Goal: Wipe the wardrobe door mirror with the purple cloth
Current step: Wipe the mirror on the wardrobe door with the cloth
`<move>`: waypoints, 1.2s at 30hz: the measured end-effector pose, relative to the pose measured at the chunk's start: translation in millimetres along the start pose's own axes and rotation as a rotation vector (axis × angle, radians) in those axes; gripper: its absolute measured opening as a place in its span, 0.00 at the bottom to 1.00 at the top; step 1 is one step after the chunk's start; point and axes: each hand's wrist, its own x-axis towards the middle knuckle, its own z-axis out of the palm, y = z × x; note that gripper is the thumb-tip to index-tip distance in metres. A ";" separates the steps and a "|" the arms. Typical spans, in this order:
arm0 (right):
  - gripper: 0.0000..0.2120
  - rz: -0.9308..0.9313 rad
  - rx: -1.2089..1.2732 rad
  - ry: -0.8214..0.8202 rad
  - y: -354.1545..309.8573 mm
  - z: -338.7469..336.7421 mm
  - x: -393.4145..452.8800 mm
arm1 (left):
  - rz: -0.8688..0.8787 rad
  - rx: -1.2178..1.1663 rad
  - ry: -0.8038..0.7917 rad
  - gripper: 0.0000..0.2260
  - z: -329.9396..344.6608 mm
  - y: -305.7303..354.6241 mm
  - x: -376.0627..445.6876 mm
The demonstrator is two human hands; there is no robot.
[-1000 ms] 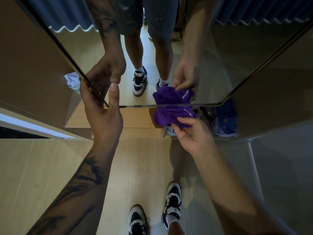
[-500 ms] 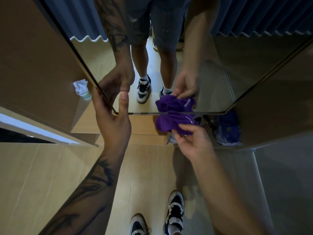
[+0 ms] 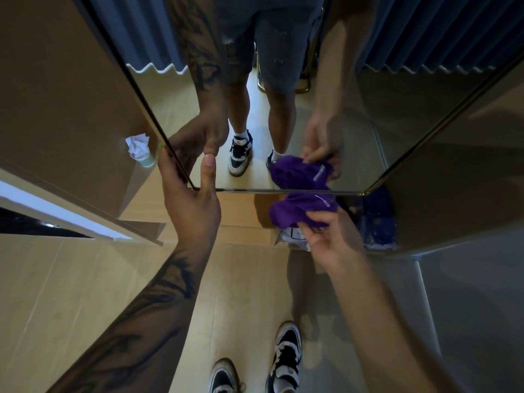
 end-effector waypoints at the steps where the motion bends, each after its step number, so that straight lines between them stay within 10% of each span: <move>1: 0.28 -0.003 0.039 0.021 3.1 -3.2 4.6 | 0.000 0.006 -0.002 0.29 -0.5 0.1 0.2; 5: 0.10 -0.048 0.079 0.166 -20.3 -34.3 16.8 | -0.024 0.045 -0.042 0.29 -7.6 1.8 2.2; 14: 0.23 -0.375 -0.136 0.379 -71.6 -24.7 -23.1 | -0.128 0.298 -0.240 0.42 -36.1 28.5 -28.7; 20: 0.26 -0.580 -0.324 0.292 -115.8 4.4 -63.0 | 0.160 0.485 -0.467 0.42 -32.2 89.7 -78.3; 25: 0.24 -0.493 -0.447 0.280 -117.2 3.0 -73.3 | 0.513 0.575 -0.376 0.40 -12.3 156.7 -85.1; 36: 0.26 -0.420 -0.552 0.202 -145.8 18.8 -133.9 | 0.490 0.573 -0.266 0.44 10.0 276.7 -43.5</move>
